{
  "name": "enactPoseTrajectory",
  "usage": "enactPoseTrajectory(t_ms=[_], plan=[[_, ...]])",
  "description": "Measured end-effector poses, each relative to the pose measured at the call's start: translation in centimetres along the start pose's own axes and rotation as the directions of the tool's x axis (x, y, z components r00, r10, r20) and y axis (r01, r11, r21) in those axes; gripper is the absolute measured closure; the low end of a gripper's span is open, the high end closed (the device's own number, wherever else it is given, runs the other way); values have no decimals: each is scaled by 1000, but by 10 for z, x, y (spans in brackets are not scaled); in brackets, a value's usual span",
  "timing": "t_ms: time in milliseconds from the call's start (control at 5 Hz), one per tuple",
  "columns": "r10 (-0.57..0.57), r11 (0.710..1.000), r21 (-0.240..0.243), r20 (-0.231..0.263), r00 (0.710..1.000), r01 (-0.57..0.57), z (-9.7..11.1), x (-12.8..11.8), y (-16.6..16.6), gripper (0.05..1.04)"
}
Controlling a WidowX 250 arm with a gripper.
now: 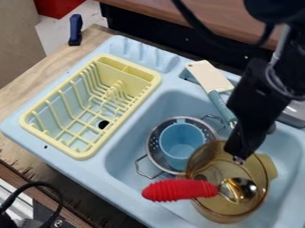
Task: Move pot to right side of the sink
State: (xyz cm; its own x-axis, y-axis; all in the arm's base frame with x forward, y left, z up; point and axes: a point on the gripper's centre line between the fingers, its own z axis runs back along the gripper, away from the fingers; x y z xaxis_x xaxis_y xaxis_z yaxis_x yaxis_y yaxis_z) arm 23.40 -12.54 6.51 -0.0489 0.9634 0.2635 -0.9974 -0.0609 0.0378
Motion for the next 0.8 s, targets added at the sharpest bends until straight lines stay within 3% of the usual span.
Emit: enactPoseTrajectory(t_ms=[200,800], plan=[[26,998,-53,-16,1000,-27,-12,-3,-1,1027],[53,994,-93,-42,998,-56,-33,1,6,1027]])
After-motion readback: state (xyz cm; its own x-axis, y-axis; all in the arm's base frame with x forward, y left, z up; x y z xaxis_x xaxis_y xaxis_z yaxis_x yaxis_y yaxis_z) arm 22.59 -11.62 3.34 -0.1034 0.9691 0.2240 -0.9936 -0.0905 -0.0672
